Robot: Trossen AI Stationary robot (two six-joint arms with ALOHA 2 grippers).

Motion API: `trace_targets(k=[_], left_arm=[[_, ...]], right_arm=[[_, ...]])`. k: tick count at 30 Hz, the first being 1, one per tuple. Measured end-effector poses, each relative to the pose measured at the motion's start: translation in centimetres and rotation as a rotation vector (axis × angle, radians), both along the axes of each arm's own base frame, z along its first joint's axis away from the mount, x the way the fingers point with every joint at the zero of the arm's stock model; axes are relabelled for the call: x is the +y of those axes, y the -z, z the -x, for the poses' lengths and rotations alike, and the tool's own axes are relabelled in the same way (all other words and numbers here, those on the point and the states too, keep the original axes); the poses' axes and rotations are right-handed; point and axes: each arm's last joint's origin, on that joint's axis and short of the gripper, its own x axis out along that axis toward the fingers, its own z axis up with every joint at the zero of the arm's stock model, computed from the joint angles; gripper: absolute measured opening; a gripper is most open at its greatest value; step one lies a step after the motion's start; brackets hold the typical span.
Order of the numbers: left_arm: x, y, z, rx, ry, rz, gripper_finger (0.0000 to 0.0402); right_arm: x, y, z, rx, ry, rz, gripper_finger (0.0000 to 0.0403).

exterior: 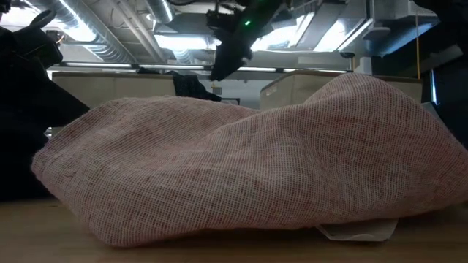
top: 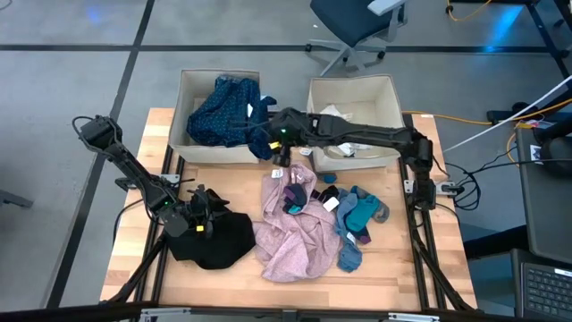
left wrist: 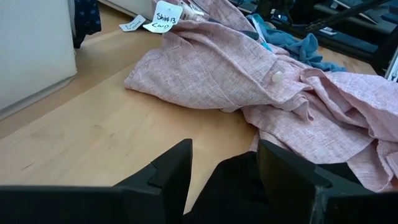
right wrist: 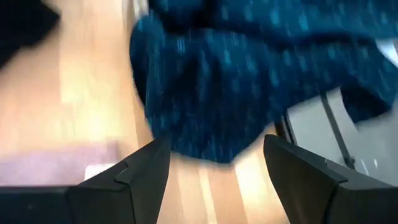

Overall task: Sort clothes
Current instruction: Put the blue patient gown into the left brown laundry organizer

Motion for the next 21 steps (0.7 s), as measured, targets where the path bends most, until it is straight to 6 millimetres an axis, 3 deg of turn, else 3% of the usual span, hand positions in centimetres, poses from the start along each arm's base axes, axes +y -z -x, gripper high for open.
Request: trace_targets(k=[10, 15, 18, 21], left_arm=[[0.0, -0.1, 0.0, -0.009, -0.002, 0.013, 0.0172], [0.0, -0.1, 0.0, -0.006, 0.0, 0.006, 0.0172], [0.0, -0.1, 0.0, -0.006, -0.001, 0.009, 0.0172], [0.0, -0.1, 0.0, -0.006, -0.001, 0.008, 0.0172]], right_arm=[[-2.2, 7.4, -2.7, 0.043, 0.05, 0.156, 0.0257], [-2.4, 7.8, -3.7, -0.026, -0.01, 0.178, 0.0246], [-2.5, 8.3, -3.9, -0.019, -0.017, 0.184, 0.0193], [-2.5, 8.3, -4.0, -0.018, -0.039, 0.211, 0.0101]])
